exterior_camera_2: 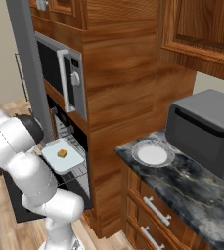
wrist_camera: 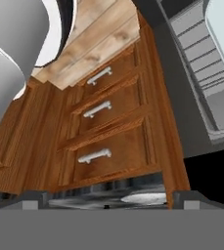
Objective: Take the baked cake out of the oven and place it on the plate for cooling. Then close the oven door.
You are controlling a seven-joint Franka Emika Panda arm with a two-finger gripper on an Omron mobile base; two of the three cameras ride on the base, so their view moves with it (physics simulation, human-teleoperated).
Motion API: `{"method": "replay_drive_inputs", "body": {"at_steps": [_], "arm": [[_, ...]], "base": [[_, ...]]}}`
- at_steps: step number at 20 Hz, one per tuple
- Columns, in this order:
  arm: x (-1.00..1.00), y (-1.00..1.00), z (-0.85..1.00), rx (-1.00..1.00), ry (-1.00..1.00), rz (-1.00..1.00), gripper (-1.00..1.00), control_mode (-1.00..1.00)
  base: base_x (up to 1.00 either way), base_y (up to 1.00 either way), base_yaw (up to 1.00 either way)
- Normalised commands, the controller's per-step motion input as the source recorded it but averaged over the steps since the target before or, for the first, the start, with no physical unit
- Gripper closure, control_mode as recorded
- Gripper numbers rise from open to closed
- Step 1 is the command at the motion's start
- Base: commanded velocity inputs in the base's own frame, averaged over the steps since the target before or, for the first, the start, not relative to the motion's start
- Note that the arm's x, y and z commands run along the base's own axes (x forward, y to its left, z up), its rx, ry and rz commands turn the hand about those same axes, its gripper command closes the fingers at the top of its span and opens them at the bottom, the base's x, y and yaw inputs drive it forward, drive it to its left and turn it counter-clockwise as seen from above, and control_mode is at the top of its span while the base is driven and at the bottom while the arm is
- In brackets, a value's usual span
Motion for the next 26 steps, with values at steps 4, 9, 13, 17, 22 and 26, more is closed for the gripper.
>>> {"method": "replay_drive_inputs", "body": {"at_steps": [4, 9, 13, 17, 22, 26], "arm": [[0.0, 0.0, -0.03, 0.04, -0.05, 0.0, -1.0, -1.0], [0.08, -0.02, -0.09, 0.15, -0.17, 0.0, -1.0, -1.0], [0.17, -0.24, -0.03, 0.26, -0.16, 0.0, -1.0, -1.0], [0.25, -0.37, 0.0, 0.29, -0.03, 0.0, -1.0, -1.0], [0.07, -0.44, -0.18, 0.22, 0.0, 0.0, -1.0, -1.0], [0.0, -0.11, -0.27, 0.08, 0.0, 0.02, -1.0, -1.0]], "base": [[0.0, 0.0, 0.0], [0.0, 0.0, 0.0], [0.0, 0.0, 0.0], [0.0, 0.0, 0.0], [0.0, 0.0, 0.0], [0.0, 0.0, 0.0]]}}
